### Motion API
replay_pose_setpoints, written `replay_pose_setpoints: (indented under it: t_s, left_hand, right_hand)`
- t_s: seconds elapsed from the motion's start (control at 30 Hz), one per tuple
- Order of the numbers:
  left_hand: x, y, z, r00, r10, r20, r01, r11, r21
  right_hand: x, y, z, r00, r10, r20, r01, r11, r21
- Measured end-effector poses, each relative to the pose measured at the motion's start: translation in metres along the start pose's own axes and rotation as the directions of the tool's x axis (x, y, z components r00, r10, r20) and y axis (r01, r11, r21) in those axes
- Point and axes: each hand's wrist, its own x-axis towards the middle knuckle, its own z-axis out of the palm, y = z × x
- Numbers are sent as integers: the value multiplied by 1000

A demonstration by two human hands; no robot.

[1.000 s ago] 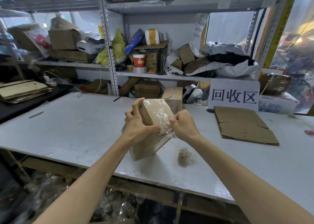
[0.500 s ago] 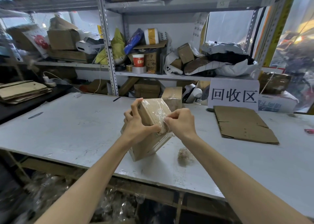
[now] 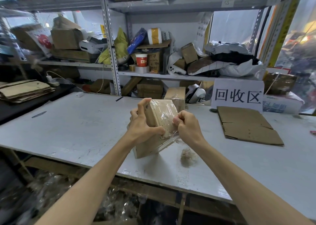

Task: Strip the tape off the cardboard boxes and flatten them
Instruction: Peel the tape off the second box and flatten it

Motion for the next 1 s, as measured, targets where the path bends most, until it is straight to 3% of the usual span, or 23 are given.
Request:
replay_pose_setpoints:
  t_s: [0.3,0.53,0.67,0.77,0.83,0.93,1.0]
  left_hand:
    - [-2,3,1,1000,4,-15,-4,1000,-9]
    - [-1,9,5,999,49,13,-47,994,-98]
    - [3,5,1,999,9,40,-3,989,-146]
    - [6,1,1,999,-5,35,11,988,-156]
    - [6,1,4,999,-6,36,12,987,-160]
    - [6,3,8,1000,-12,16,14,988,-151]
    - [6,4,10,1000,-11,12,12,987,-157]
  right_hand:
    - [3,4,-10,994,70,86,-91,957,277]
    - [-3,11,-5,996,-57,-66,75,942,327]
    - [-3,6,-15,989,-122,-87,139,963,229]
    - [4,3,-26,990,-101,-100,106,993,50]
    - [8,5,-33,998,-56,-19,55,996,-65]
    - [4,14,-35,993,84,81,-88,995,47]
    - [0,17,-34,996,81,33,-85,984,155]
